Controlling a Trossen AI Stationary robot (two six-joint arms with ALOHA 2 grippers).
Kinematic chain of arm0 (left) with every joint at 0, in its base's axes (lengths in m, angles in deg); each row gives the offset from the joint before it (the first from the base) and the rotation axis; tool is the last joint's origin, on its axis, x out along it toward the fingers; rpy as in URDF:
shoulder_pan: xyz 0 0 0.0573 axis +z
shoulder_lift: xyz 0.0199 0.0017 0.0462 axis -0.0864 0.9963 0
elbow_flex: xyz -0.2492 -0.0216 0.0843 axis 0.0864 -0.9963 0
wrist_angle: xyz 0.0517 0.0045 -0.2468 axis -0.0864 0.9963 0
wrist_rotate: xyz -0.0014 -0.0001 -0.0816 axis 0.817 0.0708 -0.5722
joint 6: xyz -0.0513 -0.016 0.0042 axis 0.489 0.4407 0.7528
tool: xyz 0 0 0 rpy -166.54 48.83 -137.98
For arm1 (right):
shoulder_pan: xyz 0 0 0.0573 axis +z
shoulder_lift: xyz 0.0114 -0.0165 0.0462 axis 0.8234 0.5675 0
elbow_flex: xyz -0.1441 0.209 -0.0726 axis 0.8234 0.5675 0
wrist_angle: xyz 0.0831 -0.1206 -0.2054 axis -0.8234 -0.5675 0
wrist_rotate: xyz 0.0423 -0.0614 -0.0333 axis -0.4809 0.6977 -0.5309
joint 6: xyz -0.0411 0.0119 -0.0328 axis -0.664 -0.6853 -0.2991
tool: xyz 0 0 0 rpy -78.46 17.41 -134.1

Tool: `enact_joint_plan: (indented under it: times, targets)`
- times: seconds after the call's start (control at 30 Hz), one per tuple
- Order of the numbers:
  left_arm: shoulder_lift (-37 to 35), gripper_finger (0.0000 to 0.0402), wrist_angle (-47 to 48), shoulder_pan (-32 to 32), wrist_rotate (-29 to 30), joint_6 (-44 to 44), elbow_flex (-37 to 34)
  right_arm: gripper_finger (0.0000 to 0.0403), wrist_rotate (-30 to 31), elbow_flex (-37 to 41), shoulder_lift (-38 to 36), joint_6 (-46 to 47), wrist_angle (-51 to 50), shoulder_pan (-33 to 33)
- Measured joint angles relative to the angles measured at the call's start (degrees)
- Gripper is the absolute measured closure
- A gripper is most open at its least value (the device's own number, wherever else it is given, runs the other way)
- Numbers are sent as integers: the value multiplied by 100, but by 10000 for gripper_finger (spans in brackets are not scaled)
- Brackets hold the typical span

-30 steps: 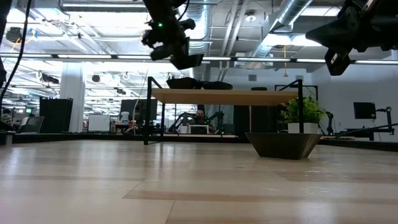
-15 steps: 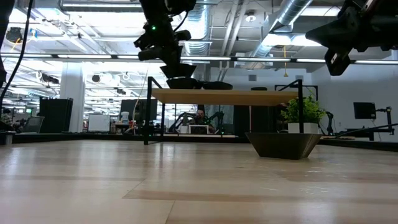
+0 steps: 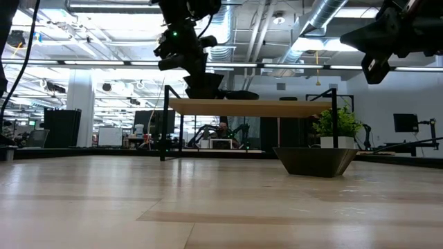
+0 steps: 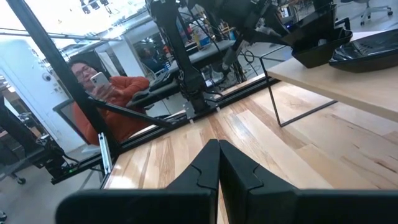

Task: Pick & Place Mini shaped plates
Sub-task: Stack the distorted square plate on top of the other distorted square plates on the shelf

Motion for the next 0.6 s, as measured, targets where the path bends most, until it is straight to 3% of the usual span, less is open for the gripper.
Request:
enact_joint_plan:
  times: [0.6]
  targets:
    - [142, 394, -202, 38, -173, -148, 7, 403, -3, 0, -1, 0, 45, 4]
